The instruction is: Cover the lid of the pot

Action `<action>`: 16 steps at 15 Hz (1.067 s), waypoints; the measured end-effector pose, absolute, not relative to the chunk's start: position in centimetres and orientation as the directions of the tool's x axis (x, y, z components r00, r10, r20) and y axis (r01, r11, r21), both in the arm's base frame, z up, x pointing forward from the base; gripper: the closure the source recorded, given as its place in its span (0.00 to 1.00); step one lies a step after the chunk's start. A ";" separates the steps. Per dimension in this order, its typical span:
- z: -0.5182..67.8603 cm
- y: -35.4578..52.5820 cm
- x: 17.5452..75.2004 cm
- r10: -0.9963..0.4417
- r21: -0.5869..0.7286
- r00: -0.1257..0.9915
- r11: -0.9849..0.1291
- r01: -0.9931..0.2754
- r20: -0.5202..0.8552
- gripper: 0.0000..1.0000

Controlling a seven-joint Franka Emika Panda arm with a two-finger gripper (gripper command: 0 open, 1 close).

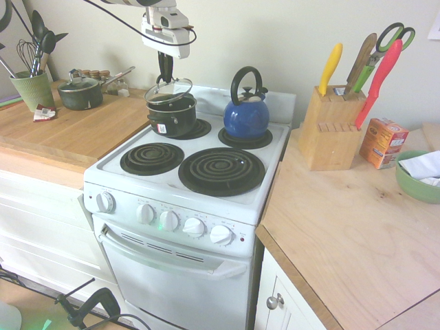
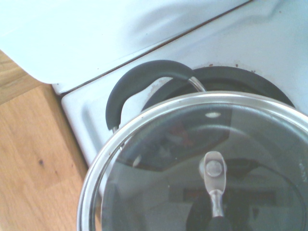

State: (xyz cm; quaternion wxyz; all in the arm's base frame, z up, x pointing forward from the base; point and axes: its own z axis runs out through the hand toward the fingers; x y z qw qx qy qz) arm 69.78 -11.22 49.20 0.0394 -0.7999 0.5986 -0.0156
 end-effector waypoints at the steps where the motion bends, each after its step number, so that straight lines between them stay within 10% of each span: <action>1: 49.0 -11.4 69.9 -0.960 -0.081 0.280 -0.278 -0.957 -0.022 1.00; 16: 48.8 -12.0 70.1 -0.960 -0.088 0.278 -0.275 -0.957 -0.024 1.00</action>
